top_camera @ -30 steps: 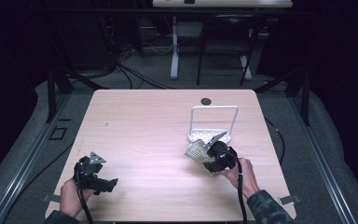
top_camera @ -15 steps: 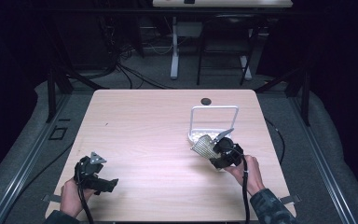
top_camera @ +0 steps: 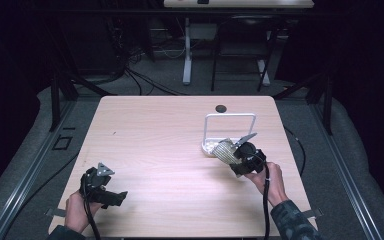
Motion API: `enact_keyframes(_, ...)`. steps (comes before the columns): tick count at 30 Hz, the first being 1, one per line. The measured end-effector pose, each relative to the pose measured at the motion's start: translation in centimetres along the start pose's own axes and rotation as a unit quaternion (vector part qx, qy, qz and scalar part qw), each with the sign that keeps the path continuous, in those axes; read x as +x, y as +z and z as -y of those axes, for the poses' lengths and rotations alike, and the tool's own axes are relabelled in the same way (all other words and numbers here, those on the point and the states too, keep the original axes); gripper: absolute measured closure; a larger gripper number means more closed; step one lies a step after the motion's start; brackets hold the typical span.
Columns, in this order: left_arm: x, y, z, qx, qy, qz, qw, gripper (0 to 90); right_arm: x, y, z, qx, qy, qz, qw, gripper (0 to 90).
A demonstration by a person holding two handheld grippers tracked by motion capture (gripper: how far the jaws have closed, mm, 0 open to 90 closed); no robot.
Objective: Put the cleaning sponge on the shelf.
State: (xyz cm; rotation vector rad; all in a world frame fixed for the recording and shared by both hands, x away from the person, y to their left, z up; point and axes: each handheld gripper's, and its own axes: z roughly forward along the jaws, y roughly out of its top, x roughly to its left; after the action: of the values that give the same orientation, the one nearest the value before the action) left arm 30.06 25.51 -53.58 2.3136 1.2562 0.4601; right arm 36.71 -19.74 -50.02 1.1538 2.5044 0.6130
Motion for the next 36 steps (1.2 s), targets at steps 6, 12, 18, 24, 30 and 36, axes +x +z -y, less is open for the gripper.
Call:
enact_keyframes(6,0.0,0.0,0.0,0.0,0.0,0.0,1.0,0.0,-0.3,0.4,-0.2,0.005,0.005,0.004,1.0,52.3)
enact_keyframes(12,0.0,0.0,0.0,0.003,0.0,0.002,1.0,0.0,-0.8,0.6,-0.4,0.001,0.013,0.009,0.9999,52.0)
enact_keyframes(18,0.0,0.0,0.0,0.003,-0.001,0.002,1.0,0.0,-1.2,0.7,-0.7,-0.005,0.022,0.016,0.9996,51.7)
enact_keyframes(24,0.0,0.0,0.0,0.003,-0.001,0.002,1.0,0.0,-1.5,1.0,-1.2,-0.011,0.033,0.021,0.9992,51.3)
enact_keyframes(30,0.0,0.0,0.0,0.003,-0.001,0.002,1.0,0.0,-1.8,1.5,-1.6,-0.016,0.046,0.021,0.9986,50.8)
enact_keyframes(36,-0.1,0.1,0.0,0.002,0.0,0.0,1.0,0.0,-2.0,2.0,-2.0,-0.018,0.063,0.024,0.9976,49.8)
